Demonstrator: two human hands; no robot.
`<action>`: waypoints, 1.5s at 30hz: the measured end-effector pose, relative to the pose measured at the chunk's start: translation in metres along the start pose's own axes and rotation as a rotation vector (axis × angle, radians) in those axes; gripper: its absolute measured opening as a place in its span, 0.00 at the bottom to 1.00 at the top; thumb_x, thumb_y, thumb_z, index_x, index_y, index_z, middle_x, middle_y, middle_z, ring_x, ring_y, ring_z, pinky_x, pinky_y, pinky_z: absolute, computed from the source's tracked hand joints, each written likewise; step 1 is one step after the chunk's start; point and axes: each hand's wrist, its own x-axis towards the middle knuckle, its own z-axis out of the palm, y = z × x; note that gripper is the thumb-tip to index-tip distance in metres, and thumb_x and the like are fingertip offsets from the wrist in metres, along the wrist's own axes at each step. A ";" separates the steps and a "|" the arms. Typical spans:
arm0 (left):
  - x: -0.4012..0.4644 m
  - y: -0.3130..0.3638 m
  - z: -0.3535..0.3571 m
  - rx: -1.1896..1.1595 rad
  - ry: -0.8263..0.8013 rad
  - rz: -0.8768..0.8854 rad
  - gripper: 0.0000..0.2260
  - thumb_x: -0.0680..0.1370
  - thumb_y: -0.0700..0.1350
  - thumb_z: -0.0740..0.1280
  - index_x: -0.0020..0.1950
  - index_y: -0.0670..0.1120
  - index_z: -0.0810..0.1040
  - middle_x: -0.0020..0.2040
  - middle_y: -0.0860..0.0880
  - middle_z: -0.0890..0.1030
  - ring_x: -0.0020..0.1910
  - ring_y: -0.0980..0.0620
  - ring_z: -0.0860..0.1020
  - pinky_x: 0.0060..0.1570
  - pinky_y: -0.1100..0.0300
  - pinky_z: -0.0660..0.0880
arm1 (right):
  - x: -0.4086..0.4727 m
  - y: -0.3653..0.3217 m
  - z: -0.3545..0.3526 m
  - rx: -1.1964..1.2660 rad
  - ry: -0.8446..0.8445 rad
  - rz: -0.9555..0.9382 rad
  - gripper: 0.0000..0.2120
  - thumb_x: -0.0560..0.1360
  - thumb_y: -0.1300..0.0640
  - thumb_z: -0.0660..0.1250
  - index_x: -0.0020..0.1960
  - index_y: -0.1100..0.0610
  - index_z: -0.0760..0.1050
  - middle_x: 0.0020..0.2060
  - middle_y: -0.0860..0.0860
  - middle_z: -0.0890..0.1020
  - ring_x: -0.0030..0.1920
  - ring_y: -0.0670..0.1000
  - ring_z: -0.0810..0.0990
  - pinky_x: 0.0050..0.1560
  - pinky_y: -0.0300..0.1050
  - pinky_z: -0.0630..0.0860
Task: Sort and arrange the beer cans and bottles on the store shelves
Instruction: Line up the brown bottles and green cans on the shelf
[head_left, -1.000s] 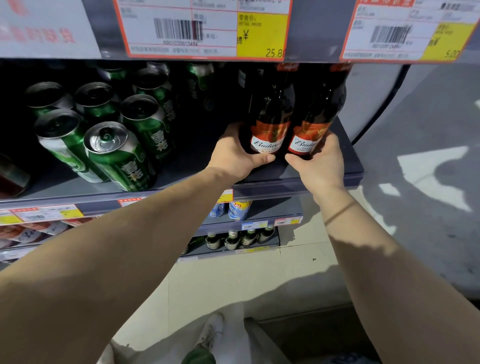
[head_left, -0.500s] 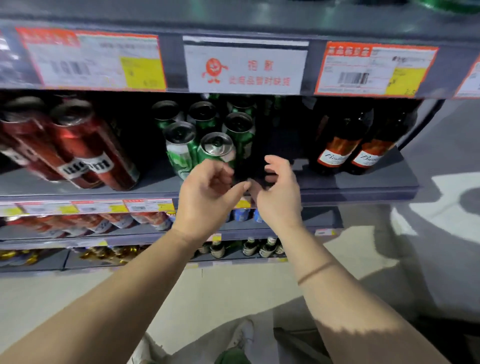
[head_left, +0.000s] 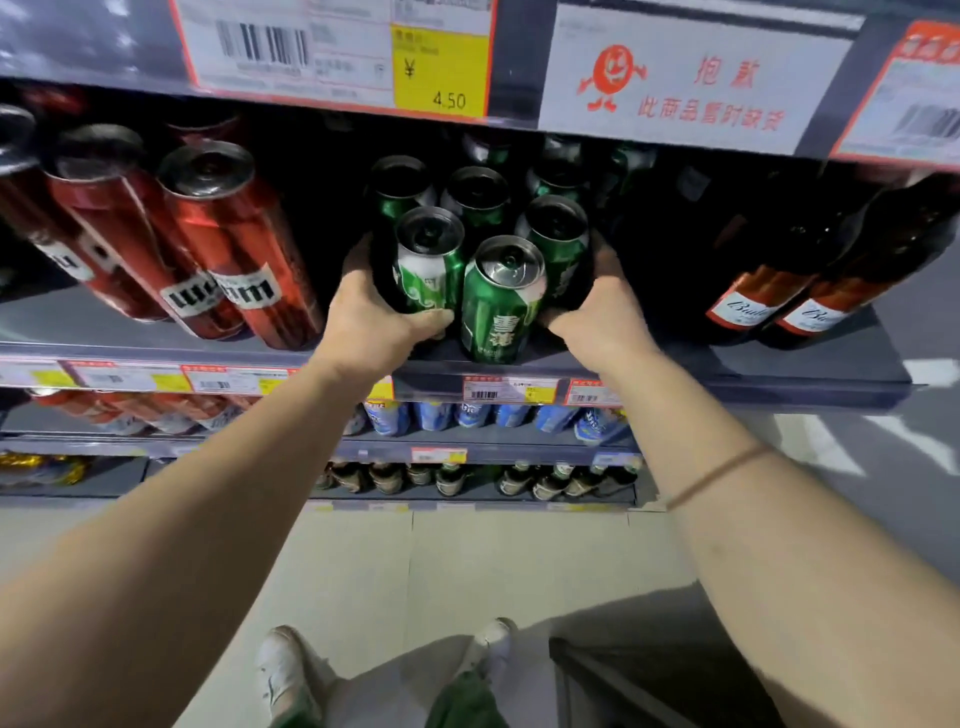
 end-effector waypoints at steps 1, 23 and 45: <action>0.000 0.001 0.000 -0.001 0.001 -0.006 0.32 0.65 0.41 0.81 0.66 0.47 0.72 0.53 0.48 0.83 0.50 0.53 0.83 0.48 0.60 0.80 | 0.005 0.001 0.000 0.044 -0.020 -0.005 0.42 0.66 0.60 0.75 0.73 0.46 0.59 0.60 0.50 0.78 0.55 0.50 0.77 0.48 0.39 0.72; 0.006 0.010 -0.004 0.181 -0.152 -0.133 0.13 0.69 0.49 0.78 0.43 0.40 0.84 0.37 0.48 0.85 0.34 0.57 0.81 0.33 0.68 0.73 | -0.014 0.013 -0.006 0.078 0.384 0.090 0.35 0.66 0.56 0.76 0.69 0.56 0.64 0.61 0.52 0.71 0.57 0.48 0.70 0.59 0.38 0.67; -0.009 0.005 0.056 0.161 -0.135 0.081 0.23 0.65 0.51 0.81 0.53 0.54 0.73 0.48 0.61 0.76 0.48 0.75 0.73 0.45 0.81 0.66 | -0.057 0.011 -0.006 0.035 0.335 0.082 0.32 0.62 0.41 0.75 0.61 0.52 0.70 0.54 0.47 0.79 0.56 0.51 0.77 0.60 0.57 0.72</action>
